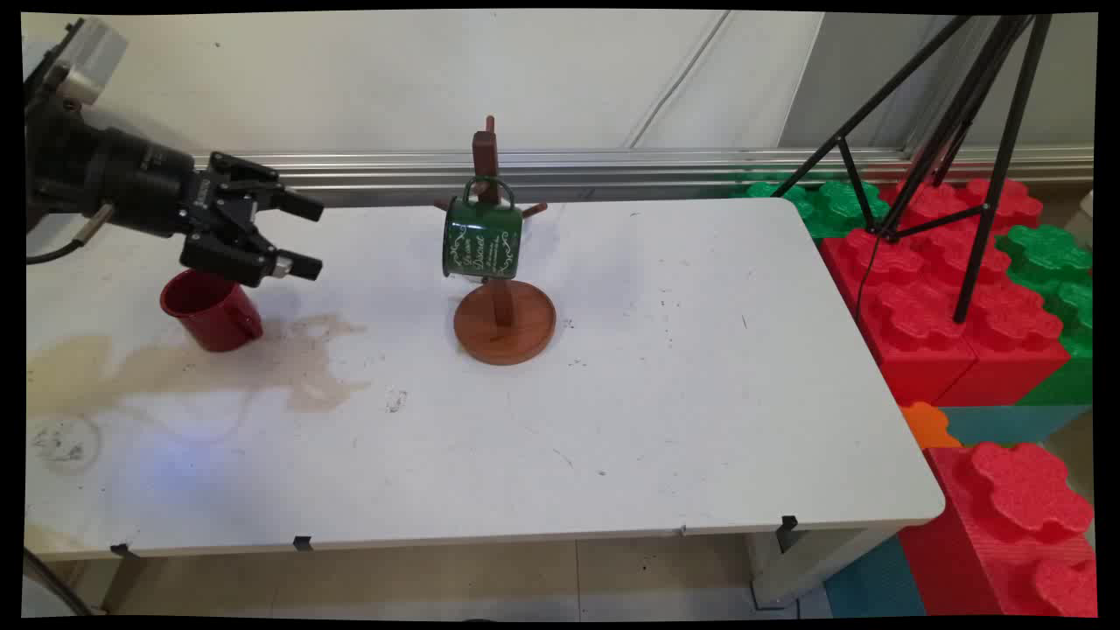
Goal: Pick up the green mug from the rack
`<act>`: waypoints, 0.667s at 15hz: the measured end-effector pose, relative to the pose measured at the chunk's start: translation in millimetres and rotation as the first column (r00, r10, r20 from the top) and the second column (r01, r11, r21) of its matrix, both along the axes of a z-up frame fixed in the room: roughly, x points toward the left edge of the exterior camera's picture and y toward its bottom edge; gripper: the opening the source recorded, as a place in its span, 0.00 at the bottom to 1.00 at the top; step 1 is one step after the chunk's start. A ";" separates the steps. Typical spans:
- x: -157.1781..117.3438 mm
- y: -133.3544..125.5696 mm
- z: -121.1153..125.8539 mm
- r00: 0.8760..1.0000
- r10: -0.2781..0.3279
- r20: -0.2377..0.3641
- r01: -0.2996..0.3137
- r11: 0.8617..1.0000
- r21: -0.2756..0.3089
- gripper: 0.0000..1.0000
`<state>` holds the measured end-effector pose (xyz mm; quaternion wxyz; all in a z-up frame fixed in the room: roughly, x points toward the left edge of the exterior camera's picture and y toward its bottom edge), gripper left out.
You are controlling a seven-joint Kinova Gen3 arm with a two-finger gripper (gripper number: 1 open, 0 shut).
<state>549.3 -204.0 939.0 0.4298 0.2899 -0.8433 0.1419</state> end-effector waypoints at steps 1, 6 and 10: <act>-2.7 -2.1 0.1 1.000 -0.002 -0.014 0.002 1.000 -0.003 1.00; -14.4 -12.7 -4.6 0.998 -0.007 -0.064 0.006 1.000 -0.013 1.00; -26.6 -25.7 -17.7 0.995 -0.003 -0.101 0.001 1.000 -0.015 1.00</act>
